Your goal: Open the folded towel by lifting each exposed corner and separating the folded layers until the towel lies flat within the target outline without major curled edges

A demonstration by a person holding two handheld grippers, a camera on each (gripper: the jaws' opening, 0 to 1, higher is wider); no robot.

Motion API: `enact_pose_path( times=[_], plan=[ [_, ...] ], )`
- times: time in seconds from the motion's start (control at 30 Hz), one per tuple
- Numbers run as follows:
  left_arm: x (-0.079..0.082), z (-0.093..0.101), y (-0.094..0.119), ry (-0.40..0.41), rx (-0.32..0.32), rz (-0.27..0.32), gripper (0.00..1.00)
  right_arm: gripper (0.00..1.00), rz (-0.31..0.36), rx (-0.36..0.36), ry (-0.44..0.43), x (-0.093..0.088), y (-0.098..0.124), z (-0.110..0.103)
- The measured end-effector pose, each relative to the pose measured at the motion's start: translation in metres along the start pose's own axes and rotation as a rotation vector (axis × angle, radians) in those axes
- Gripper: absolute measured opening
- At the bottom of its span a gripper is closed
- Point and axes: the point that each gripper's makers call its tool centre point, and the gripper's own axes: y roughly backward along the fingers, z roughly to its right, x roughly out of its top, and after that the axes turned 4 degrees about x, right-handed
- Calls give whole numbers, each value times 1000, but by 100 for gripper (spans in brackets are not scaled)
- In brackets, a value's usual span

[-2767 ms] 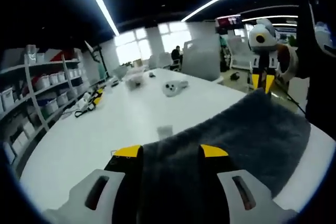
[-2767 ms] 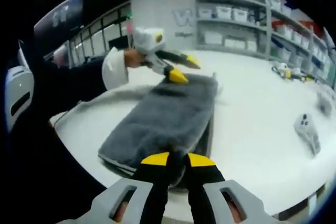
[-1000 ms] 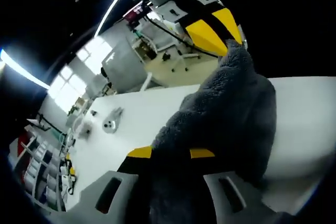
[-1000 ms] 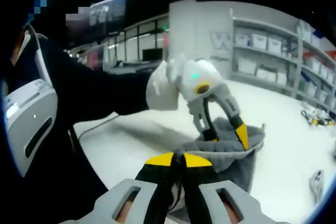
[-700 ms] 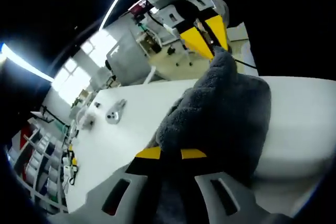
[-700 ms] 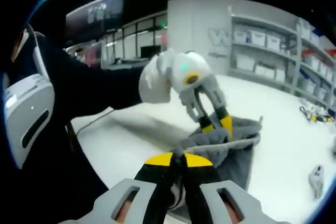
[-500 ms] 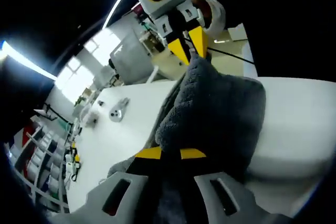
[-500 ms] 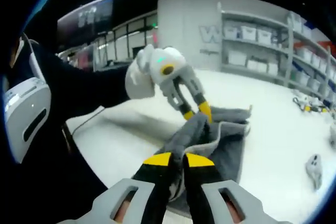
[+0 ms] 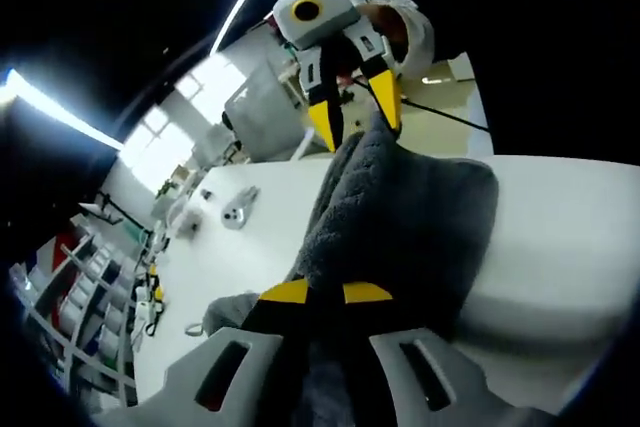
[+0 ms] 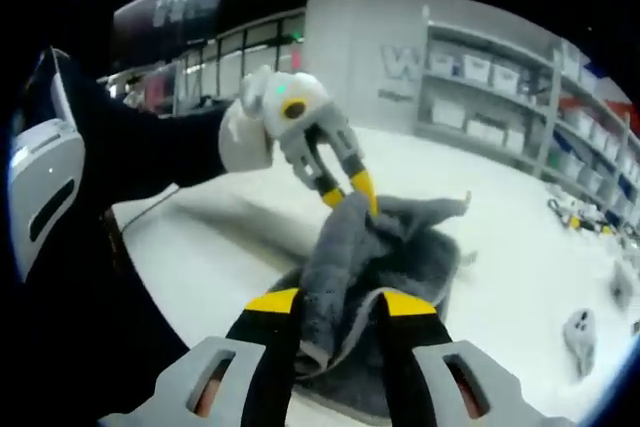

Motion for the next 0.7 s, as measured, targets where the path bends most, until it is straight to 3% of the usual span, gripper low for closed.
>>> enact_pose_path(
  times=[0.3,0.47,0.6,0.7],
  plan=[
    [1,4,14,16,35,3,8,59,-43,-39,15,-4,-7,1],
    [-1,6,24,32,55,-6,8,52,-63,-5,40,-7,-15,-10],
    [-2,10,34,36,69,-19,8,21,-22,51,46,3,-15,-24],
    [-3,12,40,40,79,-26,8,17,10,39,23,10,-15,-24]
  ],
)
